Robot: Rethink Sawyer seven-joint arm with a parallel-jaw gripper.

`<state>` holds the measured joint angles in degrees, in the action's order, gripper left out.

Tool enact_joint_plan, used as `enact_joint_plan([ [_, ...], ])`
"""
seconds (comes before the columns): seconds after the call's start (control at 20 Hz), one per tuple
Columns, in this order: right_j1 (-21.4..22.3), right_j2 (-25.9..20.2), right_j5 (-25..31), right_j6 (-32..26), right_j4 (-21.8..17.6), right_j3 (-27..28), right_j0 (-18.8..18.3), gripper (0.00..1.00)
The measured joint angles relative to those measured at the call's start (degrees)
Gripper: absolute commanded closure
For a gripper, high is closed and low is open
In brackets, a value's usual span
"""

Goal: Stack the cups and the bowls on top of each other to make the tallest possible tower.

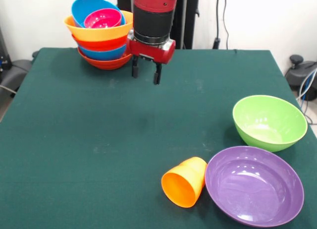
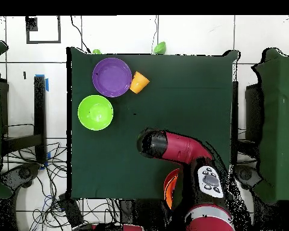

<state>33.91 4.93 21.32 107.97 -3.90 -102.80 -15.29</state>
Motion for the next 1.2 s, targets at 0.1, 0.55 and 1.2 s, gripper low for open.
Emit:
enact_joint_plan([
  [0.1,-0.44,1.91,0.75,0.00,-0.30,0.67,1.52,0.00],
  [0.55,-2.48,9.92,5.73,0.00,-1.38,2.74,9.18,0.00],
  [1.2,-7.43,9.89,5.72,0.43,3.62,6.75,13.05,0.00],
])
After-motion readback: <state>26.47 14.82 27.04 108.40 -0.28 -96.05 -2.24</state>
